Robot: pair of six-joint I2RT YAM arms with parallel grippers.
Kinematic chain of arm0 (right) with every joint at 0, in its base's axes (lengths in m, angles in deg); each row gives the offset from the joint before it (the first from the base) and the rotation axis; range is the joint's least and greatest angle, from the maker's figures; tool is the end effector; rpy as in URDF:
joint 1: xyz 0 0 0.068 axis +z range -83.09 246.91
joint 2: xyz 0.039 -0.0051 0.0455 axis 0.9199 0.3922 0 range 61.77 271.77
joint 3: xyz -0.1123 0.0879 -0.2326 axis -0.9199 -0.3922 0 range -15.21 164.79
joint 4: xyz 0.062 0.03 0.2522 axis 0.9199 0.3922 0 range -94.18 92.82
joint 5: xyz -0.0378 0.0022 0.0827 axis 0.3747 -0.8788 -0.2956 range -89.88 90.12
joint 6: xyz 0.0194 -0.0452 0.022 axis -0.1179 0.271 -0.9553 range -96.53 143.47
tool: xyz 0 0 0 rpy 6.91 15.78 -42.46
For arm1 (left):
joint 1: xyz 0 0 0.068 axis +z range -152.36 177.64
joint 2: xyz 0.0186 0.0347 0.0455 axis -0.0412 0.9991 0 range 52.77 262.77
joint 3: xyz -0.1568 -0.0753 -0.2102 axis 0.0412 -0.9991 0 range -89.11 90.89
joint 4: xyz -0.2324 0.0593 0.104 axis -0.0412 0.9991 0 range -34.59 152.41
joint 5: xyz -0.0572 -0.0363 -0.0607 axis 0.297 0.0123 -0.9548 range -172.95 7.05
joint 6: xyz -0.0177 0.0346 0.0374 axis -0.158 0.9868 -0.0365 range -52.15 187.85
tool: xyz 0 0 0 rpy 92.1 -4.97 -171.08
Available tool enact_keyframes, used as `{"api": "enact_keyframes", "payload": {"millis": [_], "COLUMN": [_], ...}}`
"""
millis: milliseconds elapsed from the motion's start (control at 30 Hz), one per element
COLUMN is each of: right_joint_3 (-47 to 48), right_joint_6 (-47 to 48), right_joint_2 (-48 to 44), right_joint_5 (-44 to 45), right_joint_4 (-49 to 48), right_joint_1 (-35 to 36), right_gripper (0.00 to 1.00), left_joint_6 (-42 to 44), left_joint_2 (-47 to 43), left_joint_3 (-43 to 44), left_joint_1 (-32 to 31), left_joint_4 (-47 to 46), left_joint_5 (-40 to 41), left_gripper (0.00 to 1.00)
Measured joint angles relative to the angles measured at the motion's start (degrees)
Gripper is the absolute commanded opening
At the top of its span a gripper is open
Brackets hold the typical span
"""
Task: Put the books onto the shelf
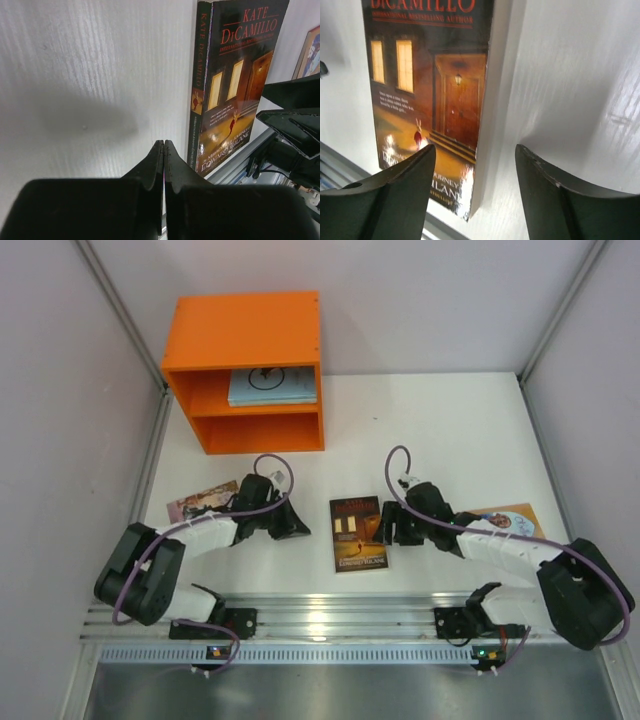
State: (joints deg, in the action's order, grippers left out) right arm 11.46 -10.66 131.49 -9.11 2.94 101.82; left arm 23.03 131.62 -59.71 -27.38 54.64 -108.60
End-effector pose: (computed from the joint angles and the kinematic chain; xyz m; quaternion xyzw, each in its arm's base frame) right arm 0.1759 0.1297 0.1540 -0.0338 0.9369 0.2548 0.2369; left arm 0.2145 -0.1171 0.1458 -0.0798 0.9122 -0.3673 0.1632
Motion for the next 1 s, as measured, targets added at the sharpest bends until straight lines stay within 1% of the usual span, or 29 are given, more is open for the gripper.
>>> {"api": "enact_keyframes", "payload": {"millis": [233, 467, 600, 700, 800, 1000], "right_joint_3": [0.0, 0.0, -0.5, -0.9, -0.6, 1.0], "right_joint_6": [0.0, -2.5, -4.2, -5.4, -6.0, -5.8], "right_joint_2": [2.3, 2.3, 0.7, -0.6, -1.4, -1.9], "right_joint_5": [-3.9, -9.2, -10.0, -10.6, -9.9, -2.7], "right_joint_4": [-5.4, -8.0, -8.8, -9.1, -8.6, -3.1], "right_joint_1": [0.0, 0.4, 0.4, 0.4, 0.4, 0.5], "right_gripper": [0.67, 0.64, 0.61, 0.61, 0.62, 0.59], "left_joint_6": [-5.0, -8.9, -9.6, -9.8, -9.9, -10.5], "left_joint_2": [7.5, 11.1, 11.6, 11.7, 11.7, 12.2], "left_joint_3": [-1.4, -1.3, -1.3, -1.3, -1.3, -1.3], "left_joint_1": [-3.7, -6.3, -6.5, -6.5, -6.5, -6.6], "left_joint_4": [-8.4, -15.6, -16.7, -17.1, -17.2, -17.7], "left_joint_5": [-0.7, -0.7, -0.7, -0.6, -0.5, -0.5], "left_gripper": [0.0, 0.0, 0.0, 0.0, 0.0, 0.0]}}
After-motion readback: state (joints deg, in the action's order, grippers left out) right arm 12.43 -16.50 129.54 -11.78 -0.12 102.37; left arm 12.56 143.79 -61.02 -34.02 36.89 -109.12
